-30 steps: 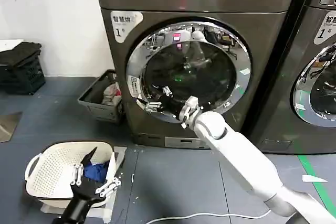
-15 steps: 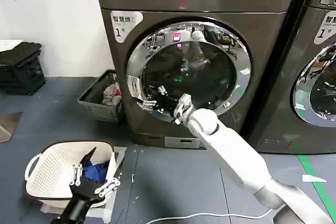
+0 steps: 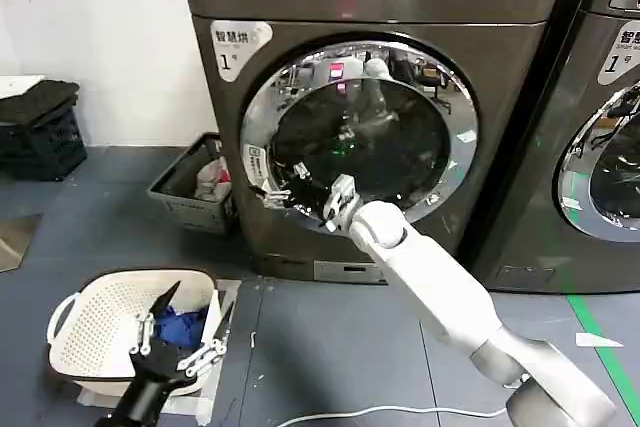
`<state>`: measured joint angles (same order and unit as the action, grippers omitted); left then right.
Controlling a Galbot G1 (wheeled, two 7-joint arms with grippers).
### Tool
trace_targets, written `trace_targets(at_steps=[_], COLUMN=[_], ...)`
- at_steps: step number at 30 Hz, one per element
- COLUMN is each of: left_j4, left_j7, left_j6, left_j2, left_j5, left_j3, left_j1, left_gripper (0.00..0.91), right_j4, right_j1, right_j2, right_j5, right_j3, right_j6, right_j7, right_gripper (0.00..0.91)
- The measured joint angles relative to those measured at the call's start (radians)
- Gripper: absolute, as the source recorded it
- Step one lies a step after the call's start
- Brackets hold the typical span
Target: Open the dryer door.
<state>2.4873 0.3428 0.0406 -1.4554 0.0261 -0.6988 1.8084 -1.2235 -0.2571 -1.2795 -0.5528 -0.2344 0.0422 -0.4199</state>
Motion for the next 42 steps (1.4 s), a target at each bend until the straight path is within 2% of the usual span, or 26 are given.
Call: trace_targets(at_steps=[18, 42], left_j4=[-0.003, -0.047], left_j7=[0.001, 0.005], left_j6=[0.000, 0.016], left_j2=[0.000, 0.040], left_j5=[-0.003, -0.099], left_j3=[-0.004, -0.094], left_j1=[0.000, -0.043], left_gripper=[0.907, 0.907], right_j4=[0.036, -0.073], right_j1=[0.020, 0.031], right_j2=[0.002, 0.125], right_j5=[-0.013, -0.163], right_j3=[-0.013, -0.074], right_j6=[-0.020, -0.057], right_j7=[-0.150, -0.380], right_gripper=[0.907, 0.907])
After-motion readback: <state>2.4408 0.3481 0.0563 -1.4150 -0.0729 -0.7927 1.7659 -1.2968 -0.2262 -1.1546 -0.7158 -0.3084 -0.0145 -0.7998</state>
